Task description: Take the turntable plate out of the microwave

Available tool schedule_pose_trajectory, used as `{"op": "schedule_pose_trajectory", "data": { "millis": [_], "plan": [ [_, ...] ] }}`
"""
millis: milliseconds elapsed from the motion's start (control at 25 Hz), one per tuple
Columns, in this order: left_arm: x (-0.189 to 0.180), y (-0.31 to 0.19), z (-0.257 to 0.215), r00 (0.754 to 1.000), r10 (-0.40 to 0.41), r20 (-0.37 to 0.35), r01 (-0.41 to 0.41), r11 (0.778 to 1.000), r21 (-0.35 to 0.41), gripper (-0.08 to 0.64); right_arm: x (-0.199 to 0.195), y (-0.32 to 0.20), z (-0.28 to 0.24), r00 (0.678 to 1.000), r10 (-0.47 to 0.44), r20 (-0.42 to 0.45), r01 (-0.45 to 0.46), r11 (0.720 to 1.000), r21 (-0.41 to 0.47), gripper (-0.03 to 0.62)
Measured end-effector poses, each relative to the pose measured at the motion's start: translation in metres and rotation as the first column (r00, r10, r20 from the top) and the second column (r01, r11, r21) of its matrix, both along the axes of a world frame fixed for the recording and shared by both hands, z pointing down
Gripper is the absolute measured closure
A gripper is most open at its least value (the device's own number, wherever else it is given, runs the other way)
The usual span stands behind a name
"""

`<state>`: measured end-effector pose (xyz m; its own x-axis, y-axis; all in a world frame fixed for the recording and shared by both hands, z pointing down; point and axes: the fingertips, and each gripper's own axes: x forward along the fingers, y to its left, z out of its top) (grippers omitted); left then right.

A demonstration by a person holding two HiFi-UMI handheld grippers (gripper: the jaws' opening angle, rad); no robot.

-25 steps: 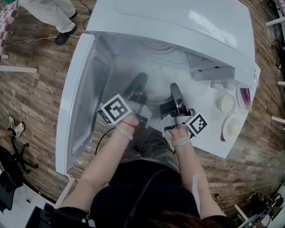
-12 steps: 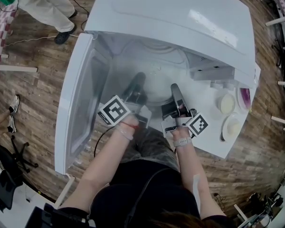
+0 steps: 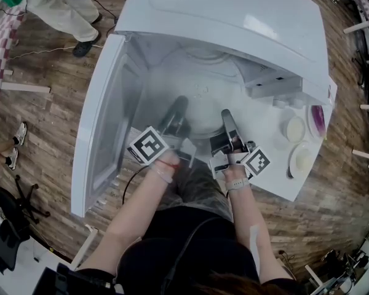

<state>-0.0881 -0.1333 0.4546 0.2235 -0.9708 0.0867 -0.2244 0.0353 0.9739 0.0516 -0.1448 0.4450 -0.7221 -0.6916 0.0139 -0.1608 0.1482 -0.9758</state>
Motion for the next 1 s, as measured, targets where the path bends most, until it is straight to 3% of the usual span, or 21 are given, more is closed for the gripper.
{"op": "schedule_pose_trajectory", "data": {
  "millis": [1000],
  "plan": [
    [0.045,0.053,0.004,0.992,0.125,0.003,-0.124,0.992,-0.015,0.505,0.045,0.069,0.004,0.995,0.1,-0.007,-0.1,0.995,-0.025,0.545]
  ]
}}
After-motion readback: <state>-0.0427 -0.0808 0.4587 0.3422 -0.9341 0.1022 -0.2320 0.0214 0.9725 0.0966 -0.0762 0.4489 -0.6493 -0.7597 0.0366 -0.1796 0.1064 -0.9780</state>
